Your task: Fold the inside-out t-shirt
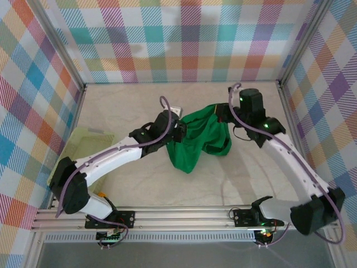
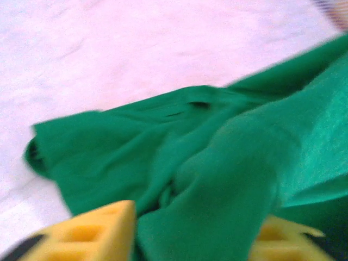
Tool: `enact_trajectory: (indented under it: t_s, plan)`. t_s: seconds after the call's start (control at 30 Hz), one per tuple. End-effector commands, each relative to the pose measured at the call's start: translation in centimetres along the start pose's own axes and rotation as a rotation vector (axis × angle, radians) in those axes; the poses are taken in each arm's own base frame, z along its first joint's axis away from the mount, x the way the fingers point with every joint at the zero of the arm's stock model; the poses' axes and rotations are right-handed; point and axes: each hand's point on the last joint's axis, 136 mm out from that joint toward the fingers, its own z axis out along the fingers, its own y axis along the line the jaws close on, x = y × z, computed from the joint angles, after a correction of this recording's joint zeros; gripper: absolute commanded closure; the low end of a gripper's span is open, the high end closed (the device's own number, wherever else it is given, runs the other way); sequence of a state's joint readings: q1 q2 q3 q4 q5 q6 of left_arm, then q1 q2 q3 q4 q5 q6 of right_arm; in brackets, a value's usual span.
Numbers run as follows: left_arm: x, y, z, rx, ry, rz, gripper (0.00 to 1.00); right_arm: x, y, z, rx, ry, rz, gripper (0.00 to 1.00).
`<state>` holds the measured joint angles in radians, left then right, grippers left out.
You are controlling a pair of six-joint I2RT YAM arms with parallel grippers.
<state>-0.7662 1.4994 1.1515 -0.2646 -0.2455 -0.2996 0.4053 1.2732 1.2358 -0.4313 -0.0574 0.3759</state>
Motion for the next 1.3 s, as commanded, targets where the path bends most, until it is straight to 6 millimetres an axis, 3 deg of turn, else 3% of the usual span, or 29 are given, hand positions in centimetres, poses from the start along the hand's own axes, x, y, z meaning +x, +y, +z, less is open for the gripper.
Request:
enact_trajectory:
  t_s: [0.0,0.1,0.17,0.3,0.53,0.63,0.73,0.97,1.13,1.23,1.27]
  plan:
    - [4.2,4.7,1.5,-0.193,0.144,-0.005,0.39,0.6,0.3,3.3,-0.02,0.087,0.086,1.0]
    - [4.1,4.4,0.1,-0.174,0.085,0.009,0.17,1.2,1.5,5.3,-0.047,0.129,0.086,1.0]
    - [3.7,2.5,-0.9,-0.071,0.027,0.026,0.09,1.5,2.6,6.1,-0.066,0.141,0.073,1.0]
    - [3.9,-2.6,-1.8,0.145,-0.003,0.121,0.06,1.4,4.2,6.6,-0.098,0.142,0.06,1.0]
    - [5.6,-6.3,1.4,0.255,0.068,0.12,0.07,0.9,5.2,6.0,-0.118,0.128,0.06,1.0]
    - [5.8,-6.4,3.2,0.214,0.086,0.104,0.14,0.7,5.1,5.5,-0.114,0.117,0.058,1.0]
    - [6.0,-6.1,4.5,0.172,0.099,0.109,0.35,0.5,5.1,5.1,-0.107,0.105,0.05,1.0]
    - [5.7,-6.9,3.8,0.227,0.091,0.095,0.97,0.2,2.7,6.0,0.019,0.086,0.018,1.0]
    - [4.0,-6.7,-0.9,0.321,-0.036,0.044,1.0,0.0,0.2,10.0,0.094,0.142,0.012,1.0]
    - [3.1,-4.2,-3.1,0.261,-0.12,0.003,1.0,0.2,-0.6,12.1,0.12,0.181,-0.009,0.86]
    - [3.2,-2.9,-3.2,0.225,-0.118,-0.011,1.0,0.3,-0.9,12.5,0.133,0.194,-0.016,0.77]
